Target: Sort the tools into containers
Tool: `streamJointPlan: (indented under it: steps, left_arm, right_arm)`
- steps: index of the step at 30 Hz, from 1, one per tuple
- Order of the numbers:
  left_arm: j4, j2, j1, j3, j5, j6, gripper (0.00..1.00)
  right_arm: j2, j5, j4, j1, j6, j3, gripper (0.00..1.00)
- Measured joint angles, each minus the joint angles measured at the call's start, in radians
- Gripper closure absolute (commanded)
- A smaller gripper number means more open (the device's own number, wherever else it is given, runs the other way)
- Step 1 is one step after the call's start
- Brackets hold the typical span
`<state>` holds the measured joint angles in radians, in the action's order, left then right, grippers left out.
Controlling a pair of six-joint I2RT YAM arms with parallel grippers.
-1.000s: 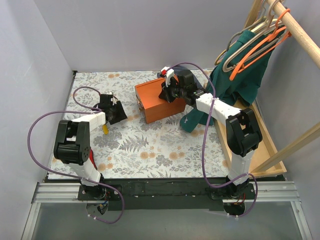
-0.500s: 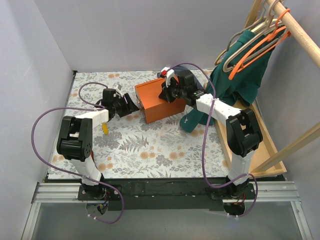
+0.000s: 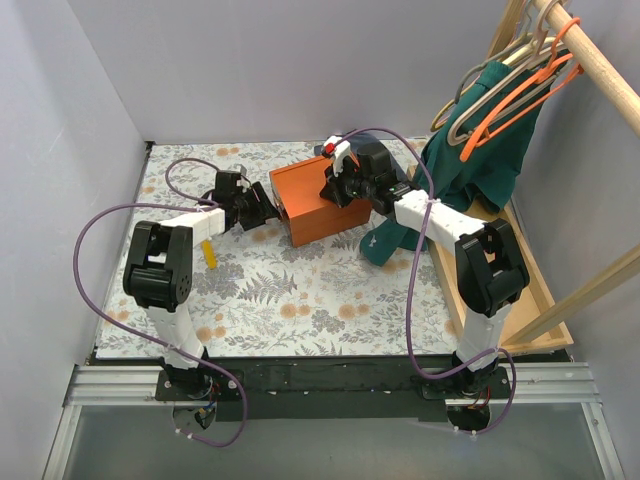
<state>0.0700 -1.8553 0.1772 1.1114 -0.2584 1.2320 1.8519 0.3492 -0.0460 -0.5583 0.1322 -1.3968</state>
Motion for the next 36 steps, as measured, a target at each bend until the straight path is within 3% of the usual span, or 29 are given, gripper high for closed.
streamJointPlan:
  steps: [13, 21, 24, 31, 36]
  left_arm:
    - [0.067, 0.151, -0.026, -0.126, 0.175, -0.056, 0.44]
    - [0.118, 0.211, -0.055, -0.165, 0.237, -0.113, 0.32]
    - [0.156, 0.214, -0.079, -0.157, 0.246, -0.135, 0.32]
    - [0.215, 0.223, -0.135, -0.140, 0.222, -0.198, 0.30]
    - [0.183, 0.343, -0.156, -0.167, 0.029, -0.268, 0.30]
  right_arm:
    - [0.006, -0.007, 0.003, 0.000, 0.002, -0.008, 0.99]
    - [0.008, -0.008, 0.010, 0.000, 0.002, -0.015, 0.99]
    - [0.008, -0.008, 0.010, 0.000, 0.002, -0.015, 0.99]
    - [0.008, -0.007, 0.010, 0.001, 0.002, -0.015, 0.99]
    - [0.008, -0.007, 0.008, 0.001, 0.003, -0.013, 0.99]
